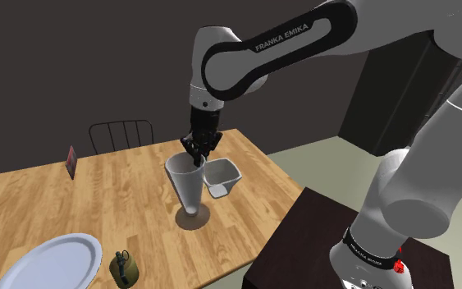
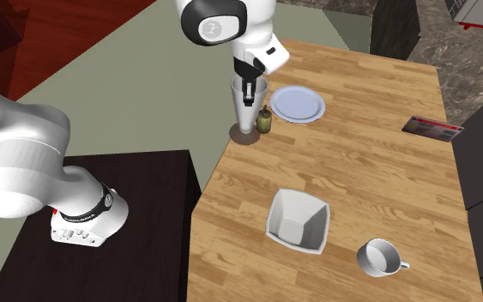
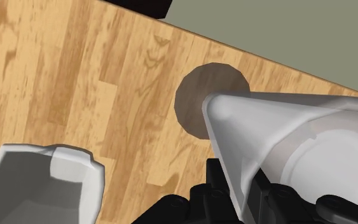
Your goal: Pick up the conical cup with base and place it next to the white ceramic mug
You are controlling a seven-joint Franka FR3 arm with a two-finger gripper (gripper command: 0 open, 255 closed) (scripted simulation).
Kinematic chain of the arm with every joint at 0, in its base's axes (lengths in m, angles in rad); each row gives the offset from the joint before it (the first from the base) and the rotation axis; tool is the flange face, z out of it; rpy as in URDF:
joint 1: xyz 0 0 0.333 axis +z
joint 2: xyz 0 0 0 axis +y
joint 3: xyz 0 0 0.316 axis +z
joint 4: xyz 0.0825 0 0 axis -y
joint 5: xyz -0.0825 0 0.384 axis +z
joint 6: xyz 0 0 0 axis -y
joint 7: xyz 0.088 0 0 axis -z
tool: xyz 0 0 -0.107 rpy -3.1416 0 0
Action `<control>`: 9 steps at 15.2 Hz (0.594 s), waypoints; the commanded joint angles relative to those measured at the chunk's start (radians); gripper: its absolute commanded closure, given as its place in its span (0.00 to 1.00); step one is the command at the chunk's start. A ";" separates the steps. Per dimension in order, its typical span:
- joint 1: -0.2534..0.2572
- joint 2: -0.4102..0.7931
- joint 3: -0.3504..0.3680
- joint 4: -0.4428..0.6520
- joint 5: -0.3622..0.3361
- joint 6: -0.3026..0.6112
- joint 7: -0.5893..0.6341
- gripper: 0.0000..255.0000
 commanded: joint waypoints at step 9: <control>-0.002 -0.038 -0.005 0.098 -0.006 -0.134 0.019 1.00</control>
